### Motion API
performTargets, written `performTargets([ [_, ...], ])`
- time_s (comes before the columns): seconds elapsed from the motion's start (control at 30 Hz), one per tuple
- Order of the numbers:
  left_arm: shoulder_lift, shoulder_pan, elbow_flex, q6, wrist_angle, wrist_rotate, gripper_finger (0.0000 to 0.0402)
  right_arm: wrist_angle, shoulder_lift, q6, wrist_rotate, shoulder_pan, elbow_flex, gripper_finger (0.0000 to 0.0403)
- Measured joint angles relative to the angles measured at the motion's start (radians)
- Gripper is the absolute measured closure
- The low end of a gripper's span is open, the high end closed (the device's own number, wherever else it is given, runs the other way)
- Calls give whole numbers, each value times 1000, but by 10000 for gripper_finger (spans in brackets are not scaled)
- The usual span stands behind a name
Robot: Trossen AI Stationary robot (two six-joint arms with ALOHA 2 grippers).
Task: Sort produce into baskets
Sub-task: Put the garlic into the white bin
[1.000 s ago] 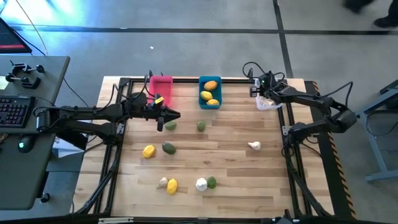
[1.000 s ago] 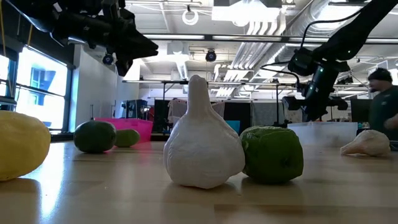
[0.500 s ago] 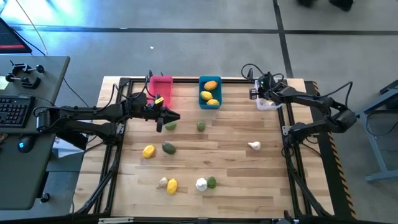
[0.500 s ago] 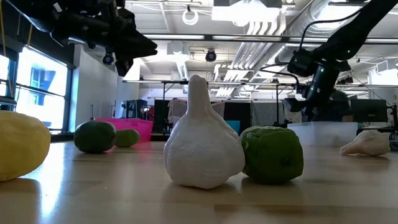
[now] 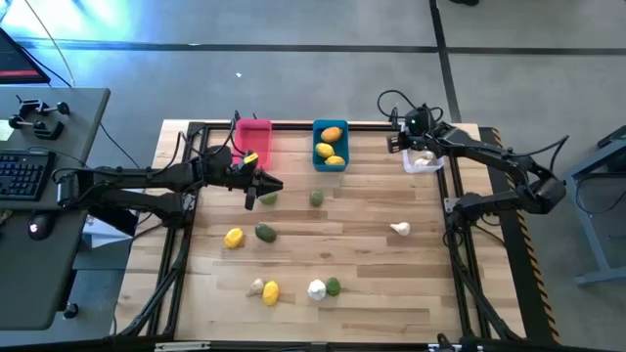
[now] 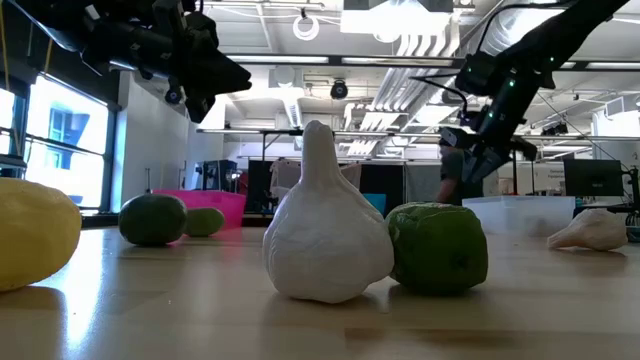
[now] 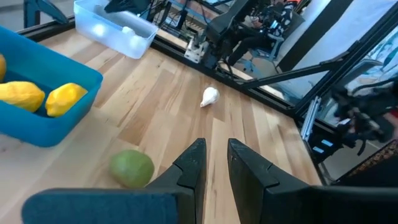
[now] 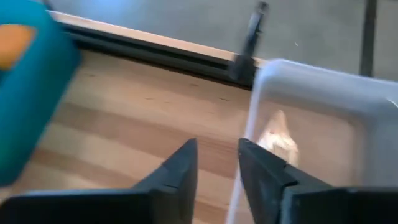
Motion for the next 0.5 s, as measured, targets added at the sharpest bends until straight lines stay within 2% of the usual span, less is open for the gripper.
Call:
performTargets([
  [0.2, 0, -11, 0, 10, -32, -46, 360, 7, -30, -91, -47, 124, 11, 393],
  [0.33, 0, -47, 0, 10, -26, -84, 383, 13, -30, -67, -49, 264, 11, 389],
  [0.5, -2, -114, 1, 17, -38, -94, 400, 122, -30, 19, 3, 470, 11, 400],
])
